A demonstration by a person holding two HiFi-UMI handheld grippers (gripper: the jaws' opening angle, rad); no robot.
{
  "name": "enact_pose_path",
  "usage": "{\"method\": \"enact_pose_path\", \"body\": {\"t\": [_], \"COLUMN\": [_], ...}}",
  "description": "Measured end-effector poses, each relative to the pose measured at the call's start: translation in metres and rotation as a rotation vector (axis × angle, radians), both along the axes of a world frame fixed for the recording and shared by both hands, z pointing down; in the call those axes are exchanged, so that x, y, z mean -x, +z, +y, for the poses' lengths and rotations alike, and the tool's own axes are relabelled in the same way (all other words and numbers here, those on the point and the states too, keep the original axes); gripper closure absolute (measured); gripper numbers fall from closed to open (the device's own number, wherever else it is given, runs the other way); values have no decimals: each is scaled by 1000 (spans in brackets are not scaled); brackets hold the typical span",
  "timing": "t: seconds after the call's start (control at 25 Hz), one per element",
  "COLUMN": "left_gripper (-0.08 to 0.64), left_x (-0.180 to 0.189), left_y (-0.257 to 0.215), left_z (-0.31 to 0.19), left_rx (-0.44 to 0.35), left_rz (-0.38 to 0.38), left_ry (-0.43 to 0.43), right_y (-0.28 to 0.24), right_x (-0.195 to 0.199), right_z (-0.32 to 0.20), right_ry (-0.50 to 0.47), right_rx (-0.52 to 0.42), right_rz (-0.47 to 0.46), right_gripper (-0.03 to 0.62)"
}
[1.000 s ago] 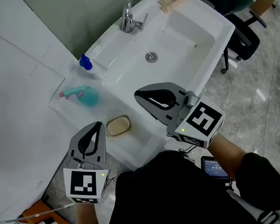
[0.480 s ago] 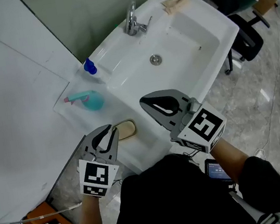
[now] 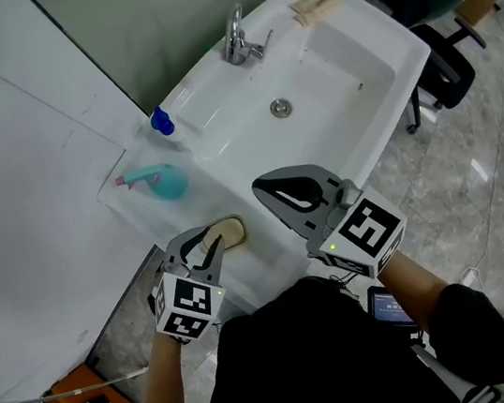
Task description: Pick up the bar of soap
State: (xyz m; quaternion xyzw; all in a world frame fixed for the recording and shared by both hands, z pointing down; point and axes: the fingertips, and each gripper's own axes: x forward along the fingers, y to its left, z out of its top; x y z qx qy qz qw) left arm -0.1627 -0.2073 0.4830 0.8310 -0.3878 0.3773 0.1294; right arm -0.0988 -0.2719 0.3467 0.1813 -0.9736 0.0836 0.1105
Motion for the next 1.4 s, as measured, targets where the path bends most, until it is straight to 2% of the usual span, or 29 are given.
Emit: {"method": "enact_pose_path", "body": {"t": [0.16, 0.36, 0.72, 0.8, 1.04, 1.4], "left_gripper": [416, 367, 365, 337, 324, 324], "left_x": [-3, -8, -5, -5, -7, -5], "left_y": [18, 36, 72, 77, 90, 98], "left_z": [5, 11, 8, 9, 10, 13], "left_rx": [64, 124, 179, 193, 241, 312], "left_rz": [-22, -55, -187, -212, -235, -243], "left_ry": [39, 95, 168, 194, 245, 268], "right_y": [2, 2, 6, 4, 5, 2], "right_x": [-5, -9, -13, -14, -20, -20], "right_z": [1, 1, 4, 6, 4, 5], "right_ry": [16, 27, 42, 44, 60, 62], "right_rx": [4, 10, 26, 33, 45, 47], "right_rz": [-13, -11, -20, -31, -40, -41], "right_gripper": [584, 584, 584, 584, 584, 584]}}
